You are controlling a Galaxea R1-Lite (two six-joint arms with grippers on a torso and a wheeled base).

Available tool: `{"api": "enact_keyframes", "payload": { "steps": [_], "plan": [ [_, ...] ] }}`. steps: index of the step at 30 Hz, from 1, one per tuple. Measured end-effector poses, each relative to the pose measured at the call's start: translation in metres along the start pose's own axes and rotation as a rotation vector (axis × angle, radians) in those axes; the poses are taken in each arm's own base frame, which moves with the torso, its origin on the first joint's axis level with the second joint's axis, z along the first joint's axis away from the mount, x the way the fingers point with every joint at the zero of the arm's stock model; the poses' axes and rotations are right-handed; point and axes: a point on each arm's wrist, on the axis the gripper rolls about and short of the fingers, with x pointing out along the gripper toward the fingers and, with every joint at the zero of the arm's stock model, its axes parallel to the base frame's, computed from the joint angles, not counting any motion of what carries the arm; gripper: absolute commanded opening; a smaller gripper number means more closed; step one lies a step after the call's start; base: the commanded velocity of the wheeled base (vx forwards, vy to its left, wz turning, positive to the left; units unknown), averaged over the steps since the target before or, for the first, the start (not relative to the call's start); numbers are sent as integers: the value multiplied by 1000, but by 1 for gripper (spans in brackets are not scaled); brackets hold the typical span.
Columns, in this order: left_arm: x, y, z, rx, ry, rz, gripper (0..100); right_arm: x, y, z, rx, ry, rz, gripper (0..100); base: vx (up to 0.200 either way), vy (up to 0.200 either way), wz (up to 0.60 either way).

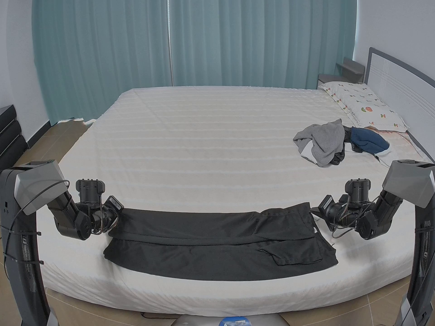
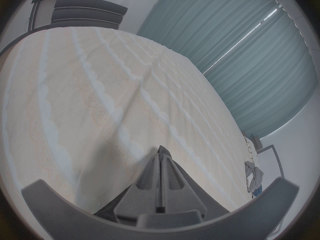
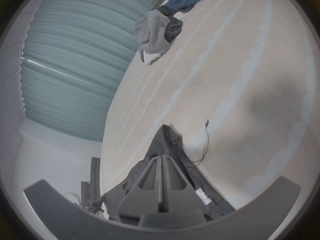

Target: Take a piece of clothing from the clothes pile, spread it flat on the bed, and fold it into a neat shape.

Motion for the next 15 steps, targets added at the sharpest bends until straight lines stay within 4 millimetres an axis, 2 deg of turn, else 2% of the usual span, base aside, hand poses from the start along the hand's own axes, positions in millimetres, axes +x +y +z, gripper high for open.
{"api": "enact_keyframes", "payload": {
  "steps": [7,8,14,15],
  "plan": [
    [0,0,0,3,0,-1,0,-2,-3,3,6,-8,-7,0,0,0,0],
    [0,0,0,3,0,-1,0,-3,-3,3,6,-8,-8,100,0,0,0],
    [0,-1,0,4,0,-3,0,-8,-1,-4,2,15,-6,100,0,0,0],
    [0,-1,0,4,0,-4,100,-9,1,-6,-1,22,-5,100,0,0,0]
  ]
}}
